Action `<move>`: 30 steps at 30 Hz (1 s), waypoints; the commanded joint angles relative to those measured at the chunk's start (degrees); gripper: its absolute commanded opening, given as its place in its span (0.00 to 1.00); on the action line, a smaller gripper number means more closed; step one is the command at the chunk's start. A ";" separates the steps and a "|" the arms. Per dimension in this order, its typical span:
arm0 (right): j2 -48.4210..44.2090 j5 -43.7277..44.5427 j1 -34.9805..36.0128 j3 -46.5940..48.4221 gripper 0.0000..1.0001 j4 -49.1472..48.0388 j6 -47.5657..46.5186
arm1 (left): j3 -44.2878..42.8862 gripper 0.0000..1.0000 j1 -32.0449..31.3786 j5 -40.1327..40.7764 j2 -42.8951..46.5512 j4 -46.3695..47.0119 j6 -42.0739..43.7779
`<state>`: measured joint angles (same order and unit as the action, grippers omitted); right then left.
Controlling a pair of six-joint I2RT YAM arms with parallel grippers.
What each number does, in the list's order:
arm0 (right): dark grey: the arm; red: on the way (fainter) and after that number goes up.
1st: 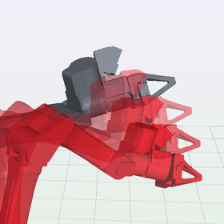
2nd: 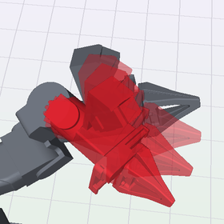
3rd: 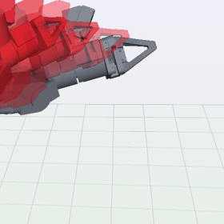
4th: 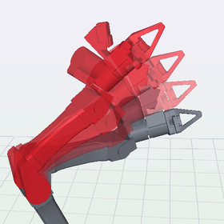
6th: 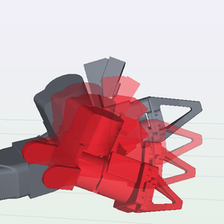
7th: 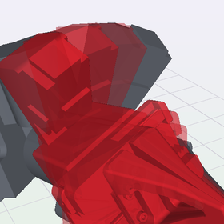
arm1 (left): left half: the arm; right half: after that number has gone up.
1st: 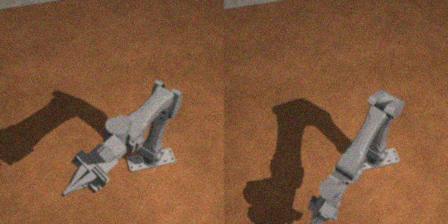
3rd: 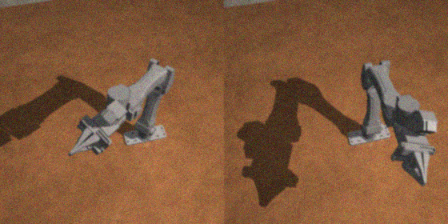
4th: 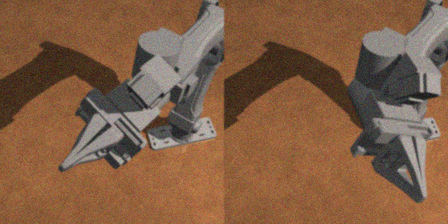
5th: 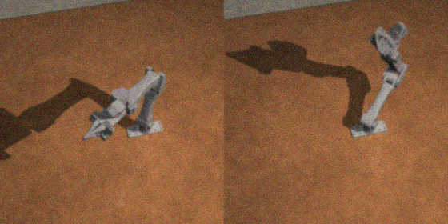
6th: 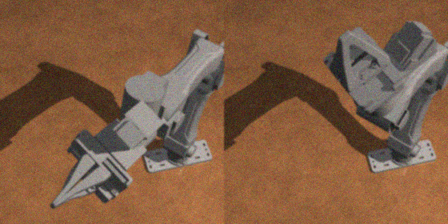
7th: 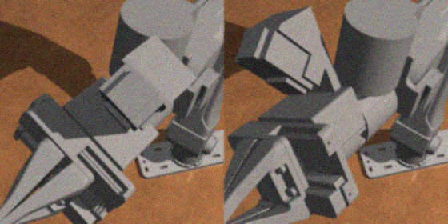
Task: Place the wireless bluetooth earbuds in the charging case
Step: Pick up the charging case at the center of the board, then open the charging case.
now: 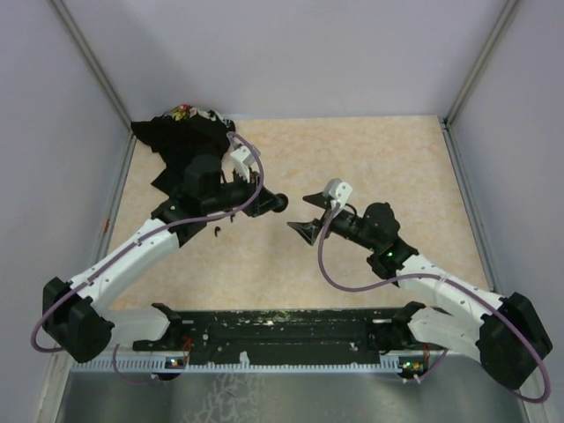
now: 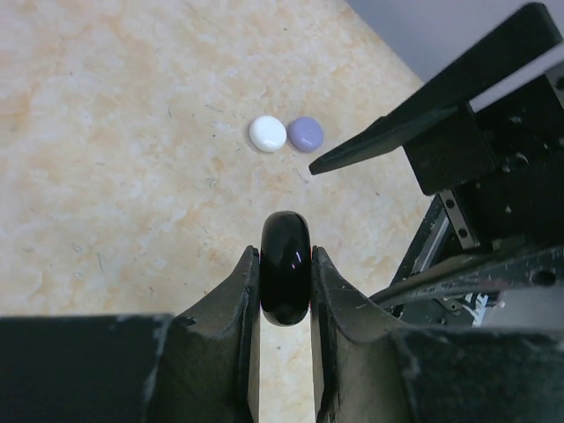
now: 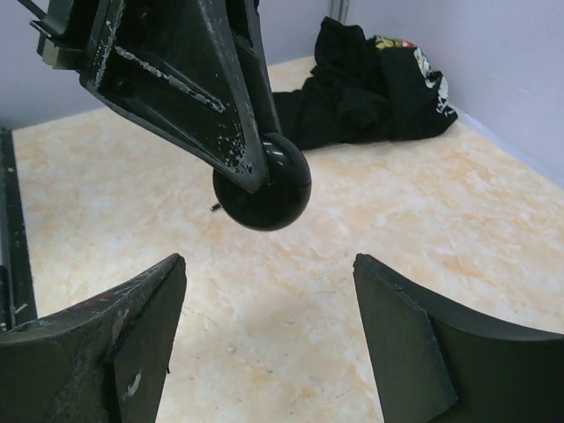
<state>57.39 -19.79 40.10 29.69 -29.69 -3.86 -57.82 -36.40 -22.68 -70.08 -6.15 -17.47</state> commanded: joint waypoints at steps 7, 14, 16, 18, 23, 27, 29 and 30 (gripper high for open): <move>4.14 -24.59 -10.04 1.58 0.75 -17.75 16.12 | -4.91 0.01 3.79 -19.94 -0.43 1.56 18.14; 9.44 -31.28 -11.09 5.42 0.70 -23.28 20.87 | -7.28 0.02 3.80 -30.07 -1.45 -2.41 24.31; 10.53 -32.54 -11.09 6.61 0.68 -23.39 21.41 | -8.03 0.02 3.80 -31.97 -1.75 -4.00 25.68; 11.22 -33.72 -11.09 7.31 0.67 -24.07 22.07 | -8.93 0.04 3.75 -33.11 -2.27 -5.35 26.72; 13.12 -37.45 -11.04 8.18 0.62 -29.33 26.08 | -9.87 0.04 3.66 -34.54 -2.89 -6.22 27.38; 14.37 -39.30 -11.02 8.42 0.53 -32.74 28.87 | -10.37 0.05 3.62 -35.47 -2.76 -6.24 27.13; 14.76 -39.68 -11.01 8.32 0.49 -33.83 29.80 | -10.21 0.05 3.47 -35.38 -2.50 -5.93 27.06; 14.92 -40.01 -11.00 8.47 0.48 -33.91 30.14 | -10.09 0.05 3.45 -35.49 -2.42 -5.89 26.99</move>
<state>71.77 -56.71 29.32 35.44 -57.01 23.24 -65.98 -32.80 -55.64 -72.79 -12.05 8.01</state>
